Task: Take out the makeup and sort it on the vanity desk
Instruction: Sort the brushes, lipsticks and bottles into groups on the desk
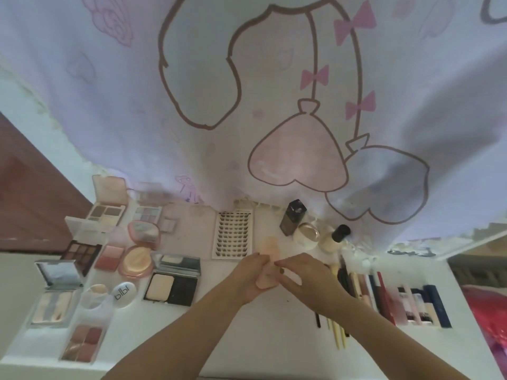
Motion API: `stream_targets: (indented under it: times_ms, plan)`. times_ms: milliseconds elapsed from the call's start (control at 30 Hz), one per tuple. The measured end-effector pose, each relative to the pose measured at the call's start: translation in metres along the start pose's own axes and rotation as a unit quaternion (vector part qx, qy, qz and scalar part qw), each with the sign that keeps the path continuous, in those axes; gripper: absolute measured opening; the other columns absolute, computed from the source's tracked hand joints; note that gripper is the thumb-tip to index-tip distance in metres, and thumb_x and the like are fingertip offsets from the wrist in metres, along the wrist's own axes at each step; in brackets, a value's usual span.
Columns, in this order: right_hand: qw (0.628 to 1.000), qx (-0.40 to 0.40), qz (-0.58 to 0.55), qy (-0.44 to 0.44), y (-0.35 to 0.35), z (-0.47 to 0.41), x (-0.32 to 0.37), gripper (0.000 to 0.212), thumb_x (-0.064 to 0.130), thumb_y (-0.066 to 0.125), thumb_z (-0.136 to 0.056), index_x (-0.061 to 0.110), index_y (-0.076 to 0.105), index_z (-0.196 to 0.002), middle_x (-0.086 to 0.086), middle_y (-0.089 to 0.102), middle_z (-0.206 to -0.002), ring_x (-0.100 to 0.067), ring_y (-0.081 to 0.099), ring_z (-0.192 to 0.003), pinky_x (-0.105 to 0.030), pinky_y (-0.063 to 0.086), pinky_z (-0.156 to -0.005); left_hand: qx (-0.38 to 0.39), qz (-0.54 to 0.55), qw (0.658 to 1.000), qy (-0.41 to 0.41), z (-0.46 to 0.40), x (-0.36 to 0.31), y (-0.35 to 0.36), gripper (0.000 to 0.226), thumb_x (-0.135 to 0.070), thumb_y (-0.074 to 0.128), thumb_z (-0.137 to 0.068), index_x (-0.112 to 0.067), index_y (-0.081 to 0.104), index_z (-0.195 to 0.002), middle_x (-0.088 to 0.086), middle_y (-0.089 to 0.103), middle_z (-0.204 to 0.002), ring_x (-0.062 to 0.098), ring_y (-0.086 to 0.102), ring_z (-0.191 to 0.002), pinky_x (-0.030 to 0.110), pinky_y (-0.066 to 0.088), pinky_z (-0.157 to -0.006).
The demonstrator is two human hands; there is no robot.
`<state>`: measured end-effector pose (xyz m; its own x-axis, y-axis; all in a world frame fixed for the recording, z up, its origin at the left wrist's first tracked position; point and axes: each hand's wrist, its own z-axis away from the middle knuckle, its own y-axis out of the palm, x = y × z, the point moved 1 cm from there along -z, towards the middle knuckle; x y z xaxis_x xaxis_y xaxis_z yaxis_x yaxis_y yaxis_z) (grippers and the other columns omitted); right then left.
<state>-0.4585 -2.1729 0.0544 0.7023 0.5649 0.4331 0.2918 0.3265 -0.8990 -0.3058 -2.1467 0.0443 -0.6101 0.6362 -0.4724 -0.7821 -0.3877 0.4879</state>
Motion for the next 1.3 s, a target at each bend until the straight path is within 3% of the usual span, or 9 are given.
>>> stream_targets:
  times_ms: [67,167,300,400,600,800,967,1133,1300]
  plan:
    - [0.992,-0.013,-0.082,0.092,-0.014,-0.01,0.005,0.033,0.051,0.036,-0.095,0.034,0.06,-0.11,0.013,0.068,-0.096,-0.001,0.059,-0.084,-0.024,0.049,-0.08,-0.021,-0.138,0.987,0.078,0.013,0.002,-0.012,0.02,-0.012,0.043,-0.098,-0.011,0.052,-0.115,0.012,0.064,-0.1,0.022,0.064,-0.08,0.038,0.055,-0.073]
    - [0.951,0.037,-0.219,0.213,-0.029,-0.033,0.026,0.041,0.057,0.026,-0.096,0.029,0.056,-0.092,0.007,0.066,-0.06,-0.002,0.054,-0.047,-0.023,0.045,-0.054,-0.027,-0.357,0.916,0.178,0.037,0.003,-0.024,0.025,-0.026,0.046,-0.094,-0.022,0.049,-0.118,0.003,0.064,-0.1,0.017,0.063,-0.084,0.031,0.054,-0.073]
    - [0.954,0.138,-0.176,0.198,-0.022,-0.046,0.063,0.05,0.057,0.029,-0.095,0.019,0.054,-0.073,0.007,0.057,-0.055,-0.006,0.046,-0.042,-0.017,0.034,-0.046,-0.081,-0.529,0.799,0.272,0.062,0.005,-0.05,0.03,-0.029,0.045,-0.095,-0.018,0.051,-0.122,0.0,0.062,-0.093,0.015,0.061,-0.079,0.029,0.049,-0.072]
    - [0.931,0.17,-0.275,0.17,-0.012,-0.044,0.088,0.034,0.037,0.039,-0.097,0.014,0.054,-0.078,0.001,0.049,-0.065,-0.009,0.038,-0.048,-0.019,0.03,-0.043,-0.058,-0.439,0.866,0.233,0.083,0.005,-0.069,0.021,-0.022,0.047,-0.097,-0.014,0.053,-0.115,0.002,0.063,-0.087,0.01,0.063,-0.067,0.027,0.055,-0.062]
    - [0.944,0.215,-0.247,0.053,-0.003,-0.028,0.122,0.024,0.02,0.039,-0.098,0.033,0.05,-0.115,0.006,0.057,-0.09,-0.008,0.053,-0.077,-0.017,0.044,-0.062,0.009,-0.353,0.921,0.165,0.127,0.004,-0.113,0.027,-0.037,0.048,-0.096,-0.017,0.055,-0.112,0.003,0.067,-0.089,0.011,0.066,-0.072,0.023,0.053,-0.065]
    - [0.889,0.243,-0.386,0.04,0.017,-0.011,0.151,0.028,0.001,0.048,-0.091,0.024,0.063,-0.097,0.002,0.062,-0.106,-0.013,0.062,-0.098,-0.024,0.054,-0.082,0.065,-0.297,0.947,0.101,0.159,0.028,-0.161,0.029,-0.038,0.052,-0.093,-0.014,0.054,-0.11,-0.003,0.053,-0.071,0.007,0.048,-0.06,0.022,0.044,-0.061]
    - [0.888,0.258,-0.377,0.046,0.045,-0.008,0.167,0.017,0.021,0.06,-0.09,0.026,0.06,-0.107,0.002,0.063,-0.107,-0.014,0.064,-0.094,-0.021,0.054,-0.075,0.051,-0.254,0.961,0.095,0.171,0.04,-0.188,0.036,-0.036,0.052,-0.093,-0.007,0.051,-0.114,-0.003,0.054,-0.068,0.006,0.049,-0.06,0.021,0.044,-0.062]
    - [0.885,0.198,-0.377,0.187,0.076,-0.01,0.161,0.027,0.021,0.056,-0.094,0.02,0.05,-0.12,-0.003,0.063,-0.105,-0.014,0.065,-0.088,-0.021,0.056,-0.072,-0.157,-0.337,0.921,0.114,0.163,0.049,-0.222,0.036,-0.035,0.053,-0.092,-0.021,0.043,-0.123,-0.001,0.054,-0.112,0.017,0.056,-0.1,0.035,0.054,-0.085]
    - [0.887,0.172,-0.336,0.266,0.128,-0.013,0.183,0.016,0.022,0.059,-0.092,0.015,0.051,-0.105,0.0,0.063,-0.087,-0.011,0.061,-0.071,-0.017,0.051,-0.059,-0.264,-0.399,0.869,0.128,0.141,0.052,-0.23,0.034,-0.014,0.045,-0.093,-0.009,0.041,-0.126,0.004,0.049,-0.108,0.02,0.052,-0.095,0.032,0.049,-0.074]
